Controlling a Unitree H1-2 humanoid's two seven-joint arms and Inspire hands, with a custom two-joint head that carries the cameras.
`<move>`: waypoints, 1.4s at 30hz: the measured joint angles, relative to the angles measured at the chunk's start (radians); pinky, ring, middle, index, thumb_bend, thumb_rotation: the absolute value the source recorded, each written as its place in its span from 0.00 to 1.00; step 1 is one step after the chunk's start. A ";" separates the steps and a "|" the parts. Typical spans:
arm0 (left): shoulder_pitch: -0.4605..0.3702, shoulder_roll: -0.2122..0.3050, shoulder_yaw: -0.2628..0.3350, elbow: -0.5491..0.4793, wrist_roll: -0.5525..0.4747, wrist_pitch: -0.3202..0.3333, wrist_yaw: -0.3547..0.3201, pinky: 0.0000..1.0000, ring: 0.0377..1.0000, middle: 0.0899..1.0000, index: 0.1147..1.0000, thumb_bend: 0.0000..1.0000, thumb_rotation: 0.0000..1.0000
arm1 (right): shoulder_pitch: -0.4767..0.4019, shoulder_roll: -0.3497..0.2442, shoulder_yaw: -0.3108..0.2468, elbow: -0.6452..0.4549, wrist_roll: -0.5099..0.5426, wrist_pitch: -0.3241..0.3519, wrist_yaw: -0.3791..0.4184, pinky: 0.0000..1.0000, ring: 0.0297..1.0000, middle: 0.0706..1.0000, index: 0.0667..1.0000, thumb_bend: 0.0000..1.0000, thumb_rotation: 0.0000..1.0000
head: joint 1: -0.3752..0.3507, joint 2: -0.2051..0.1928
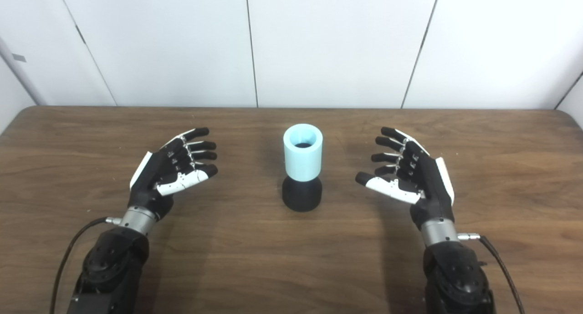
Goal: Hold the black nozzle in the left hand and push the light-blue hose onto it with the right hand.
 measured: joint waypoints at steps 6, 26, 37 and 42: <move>0.000 0.000 0.001 0.000 -0.024 0.002 0.000 0.47 0.62 0.62 0.64 0.70 0.11 | 0.000 0.000 0.003 -0.001 -0.006 0.000 0.000 0.53 0.63 0.74 0.76 0.76 0.11 | 0.000 0.000; -0.001 -0.011 0.015 0.004 -0.059 -0.004 0.004 0.25 0.33 0.40 0.43 0.52 0.00 | 0.007 0.059 -0.019 -0.014 -0.025 -0.060 -0.099 0.33 0.38 0.43 0.46 0.53 0.00 | -0.015 -0.002; -0.001 -0.017 0.020 0.011 -0.066 -0.030 0.020 0.39 0.50 0.45 0.42 0.52 0.00 | 0.006 0.054 -0.011 -0.010 -0.038 -0.075 -0.107 0.31 0.39 0.42 0.48 0.52 0.00 | -0.037 0.000; 0.000 0.012 0.001 0.009 -0.038 -0.027 0.019 0.59 0.70 0.68 0.56 0.61 0.05 | 0.006 0.044 0.007 -0.010 -0.059 -0.064 -0.102 0.40 0.57 0.46 0.46 0.52 0.00 | -0.051 -0.006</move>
